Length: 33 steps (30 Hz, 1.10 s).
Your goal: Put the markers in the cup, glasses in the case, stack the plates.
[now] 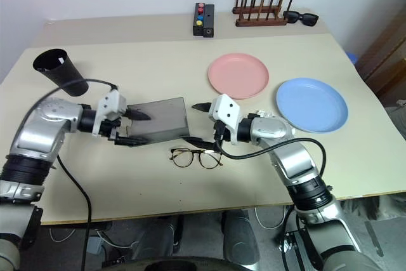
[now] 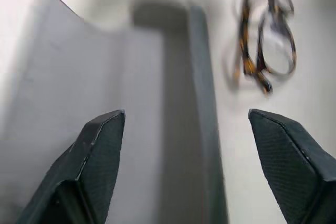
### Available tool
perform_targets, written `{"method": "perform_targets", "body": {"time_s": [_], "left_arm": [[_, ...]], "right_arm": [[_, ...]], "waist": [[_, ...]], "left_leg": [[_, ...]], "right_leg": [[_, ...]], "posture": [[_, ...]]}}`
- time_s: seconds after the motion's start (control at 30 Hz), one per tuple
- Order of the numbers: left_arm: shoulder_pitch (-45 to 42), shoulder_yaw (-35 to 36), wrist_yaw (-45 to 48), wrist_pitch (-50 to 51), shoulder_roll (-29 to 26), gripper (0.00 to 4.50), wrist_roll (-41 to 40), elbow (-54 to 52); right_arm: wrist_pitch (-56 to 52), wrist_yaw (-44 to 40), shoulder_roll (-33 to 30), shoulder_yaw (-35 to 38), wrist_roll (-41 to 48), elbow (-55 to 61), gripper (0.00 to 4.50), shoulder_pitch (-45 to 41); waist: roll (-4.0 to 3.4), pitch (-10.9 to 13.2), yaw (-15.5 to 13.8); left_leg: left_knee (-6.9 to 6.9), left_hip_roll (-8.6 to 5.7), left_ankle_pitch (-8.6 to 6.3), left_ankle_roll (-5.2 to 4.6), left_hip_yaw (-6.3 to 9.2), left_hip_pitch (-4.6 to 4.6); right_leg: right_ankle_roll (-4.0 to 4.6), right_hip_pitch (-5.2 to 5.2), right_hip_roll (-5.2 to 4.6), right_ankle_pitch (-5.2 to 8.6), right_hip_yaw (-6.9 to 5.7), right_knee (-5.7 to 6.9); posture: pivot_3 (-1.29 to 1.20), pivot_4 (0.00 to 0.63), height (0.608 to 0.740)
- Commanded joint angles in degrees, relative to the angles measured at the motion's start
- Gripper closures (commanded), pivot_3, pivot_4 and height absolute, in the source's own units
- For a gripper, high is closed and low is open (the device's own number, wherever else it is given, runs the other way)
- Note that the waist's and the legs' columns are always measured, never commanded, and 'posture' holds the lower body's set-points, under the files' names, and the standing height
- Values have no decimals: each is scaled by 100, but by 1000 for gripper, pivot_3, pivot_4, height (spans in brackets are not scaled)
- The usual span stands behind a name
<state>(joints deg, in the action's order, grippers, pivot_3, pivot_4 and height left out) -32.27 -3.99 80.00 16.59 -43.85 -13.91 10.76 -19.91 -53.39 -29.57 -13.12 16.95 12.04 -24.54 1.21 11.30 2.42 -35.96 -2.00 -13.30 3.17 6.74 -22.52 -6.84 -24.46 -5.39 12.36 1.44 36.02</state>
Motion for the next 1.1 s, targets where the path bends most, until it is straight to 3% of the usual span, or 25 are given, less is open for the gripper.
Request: {"method": "perform_targets", "body": {"time_s": [0.03,0.27,0.47,0.73,1.1], "left_arm": [[-18,540,-153,231,-180,687,-466,-515],[807,560,-514,345,-258,687,-563,-1594],[705,-343,-604,539,159,687,-442,-2364],[-461,-1787,-321,-143,930,687,466,-1233],[-1005,-2466,308,-981,1550,687,872,-106]], "right_arm": [[-176,-224,-415,291,180,517,0,196],[-333,-433,-978,377,173,798,0,558],[-421,-486,-1198,490,208,849,0,699],[-452,-235,-1348,710,152,1106,0,1205],[-589,265,-1386,1056,141,1611,0,1998]], "waist": [[0,0,-1],[0,0,4],[1,1,-118],[1,1,-168],[0,1,-181]], "left_leg": [[0,0,0,0,0,0],[3,1,-1,-1,-5,3],[-9,-2,-1,-1,-6,0],[-14,-5,-1,-1,-9,-4],[-19,-6,-6,-10,-11,-6]], "right_leg": [[-1,0,-1,0,0,-1],[17,2,-4,13,1,-6],[13,14,-9,22,0,-18],[15,28,-8,21,0,-41],[14,39,-10,19,0,-61]], "posture": [[0,150,739],[0,150,739],[0,150,739],[0,150,739],[0,150,739]]}}
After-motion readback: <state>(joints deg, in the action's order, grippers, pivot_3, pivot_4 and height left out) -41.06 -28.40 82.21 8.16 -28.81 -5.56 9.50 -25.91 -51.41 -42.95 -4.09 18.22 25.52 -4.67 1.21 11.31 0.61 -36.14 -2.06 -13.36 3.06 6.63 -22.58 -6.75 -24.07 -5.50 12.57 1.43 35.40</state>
